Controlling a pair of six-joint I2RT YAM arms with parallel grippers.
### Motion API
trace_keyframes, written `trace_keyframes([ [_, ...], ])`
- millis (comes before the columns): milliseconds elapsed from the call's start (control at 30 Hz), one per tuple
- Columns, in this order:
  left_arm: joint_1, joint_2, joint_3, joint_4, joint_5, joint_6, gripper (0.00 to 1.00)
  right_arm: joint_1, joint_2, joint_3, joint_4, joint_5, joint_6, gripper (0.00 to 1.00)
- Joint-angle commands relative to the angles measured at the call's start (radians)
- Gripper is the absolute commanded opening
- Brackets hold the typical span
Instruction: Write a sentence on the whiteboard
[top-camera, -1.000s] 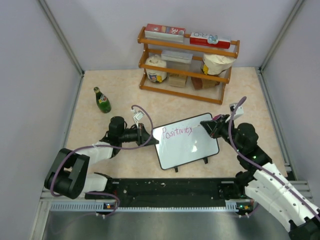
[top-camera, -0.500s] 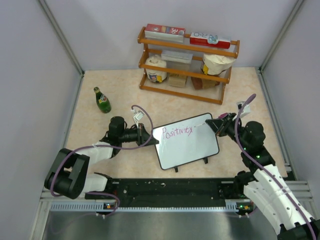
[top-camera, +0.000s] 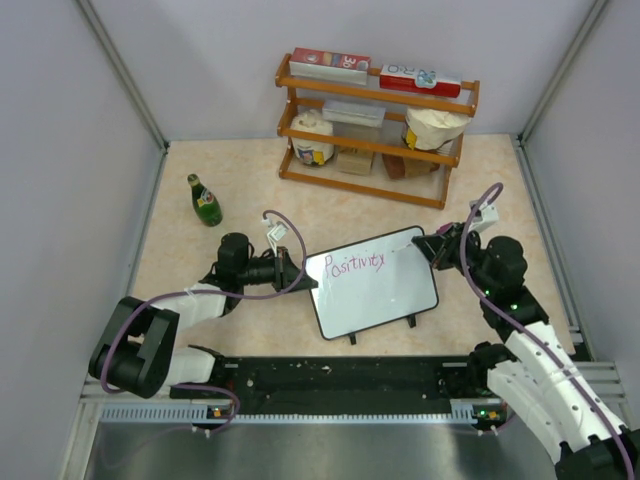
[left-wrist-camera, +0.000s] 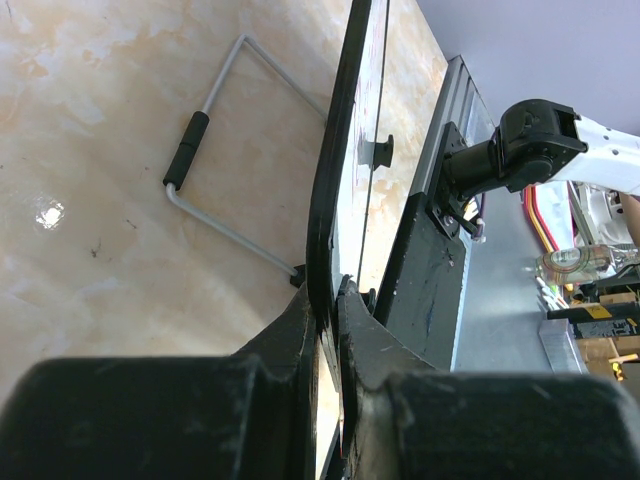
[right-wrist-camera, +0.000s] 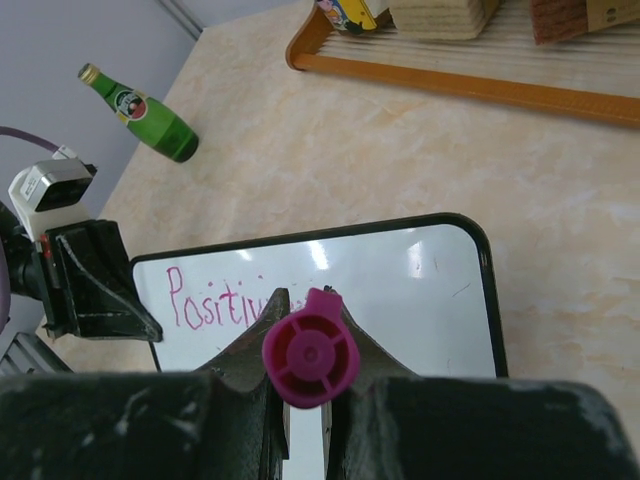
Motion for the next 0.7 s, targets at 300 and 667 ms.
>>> trace_keyframes([
  [300,-0.005,0.022,0.003,-0.024,-0.076,0.095,0.0,0.147,-0.007,0.066,-0.012,0.286,-0.149,0.0],
  [667,-0.005,0.021,0.001,-0.024,-0.074,0.095,0.0,0.149,0.05,0.053,0.062,0.281,-0.149,0.0],
])
